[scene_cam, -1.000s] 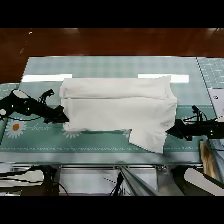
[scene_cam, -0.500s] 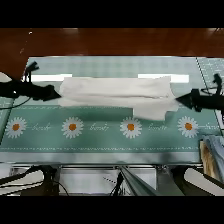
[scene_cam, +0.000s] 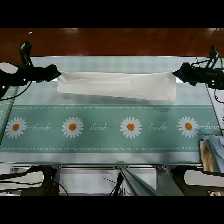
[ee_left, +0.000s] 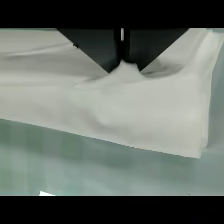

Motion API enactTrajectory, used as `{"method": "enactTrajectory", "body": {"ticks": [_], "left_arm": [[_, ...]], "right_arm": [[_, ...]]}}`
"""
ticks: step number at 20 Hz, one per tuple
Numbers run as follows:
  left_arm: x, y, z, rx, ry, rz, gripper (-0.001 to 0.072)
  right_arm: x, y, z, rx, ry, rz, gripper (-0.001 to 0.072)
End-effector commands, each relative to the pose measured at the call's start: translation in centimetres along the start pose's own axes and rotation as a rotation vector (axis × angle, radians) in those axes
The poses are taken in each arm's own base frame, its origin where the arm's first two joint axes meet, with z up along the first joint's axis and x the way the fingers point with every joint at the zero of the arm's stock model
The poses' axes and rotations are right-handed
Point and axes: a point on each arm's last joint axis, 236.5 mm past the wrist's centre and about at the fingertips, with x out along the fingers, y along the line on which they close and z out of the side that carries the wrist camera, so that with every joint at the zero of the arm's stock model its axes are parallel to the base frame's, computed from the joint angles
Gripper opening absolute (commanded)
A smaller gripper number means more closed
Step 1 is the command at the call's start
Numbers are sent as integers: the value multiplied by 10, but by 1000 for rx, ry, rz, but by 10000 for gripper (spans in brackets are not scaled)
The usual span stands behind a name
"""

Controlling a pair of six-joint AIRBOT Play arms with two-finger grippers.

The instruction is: Fold the shirts.

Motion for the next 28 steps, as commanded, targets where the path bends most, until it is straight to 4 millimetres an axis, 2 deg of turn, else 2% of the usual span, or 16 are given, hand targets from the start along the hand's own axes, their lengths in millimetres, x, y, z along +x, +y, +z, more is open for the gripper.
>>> {"method": "enactTrajectory", "body": {"ticks": [1,4,5,6,8,9,10,12,13,14,16,19,22,26,28], "left_arm": [[29,24,-5,-74,1,41,25],[48,38,-21,-98,43,58,26],[53,42,-26,-104,56,62,29],[55,44,-29,-108,65,64,72],[55,48,-28,-114,63,69,402],[53,50,-25,-118,63,67,505],[48,50,-23,-123,79,53,540],[35,48,-18,-130,115,20,540],[29,45,-16,-129,138,-1,540],[23,41,-14,-126,159,-19,540],[15,32,-10,-110,181,-46,539],[11,15,-3,-73,174,-67,530],[12,-7,-4,-34,179,-90,529],[17,-35,-12,86,191,-125,529],[19,-45,-17,118,200,-138,529]], "right_arm": [[38,-31,-3,42,10,-56,13],[56,-44,-20,55,60,-67,15],[57,-44,-21,37,65,-68,80],[57,-43,-21,19,64,-65,210],[47,-40,-17,-41,72,-55,401],[38,-40,-11,-75,74,-59,428],[25,-45,-4,-116,73,-84,428],[-7,-68,9,-203,84,-199,429],[-20,-83,13,-197,91,-263,483],[-31,-97,13,-159,105,-315,581],[-36,-110,2,-86,151,-312,605],[-18,-109,-23,12,237,-233,610],[13,-95,-44,113,296,-118,611],[55,-64,-70,148,355,0,611],[73,-43,-75,155,351,66,610]]}}
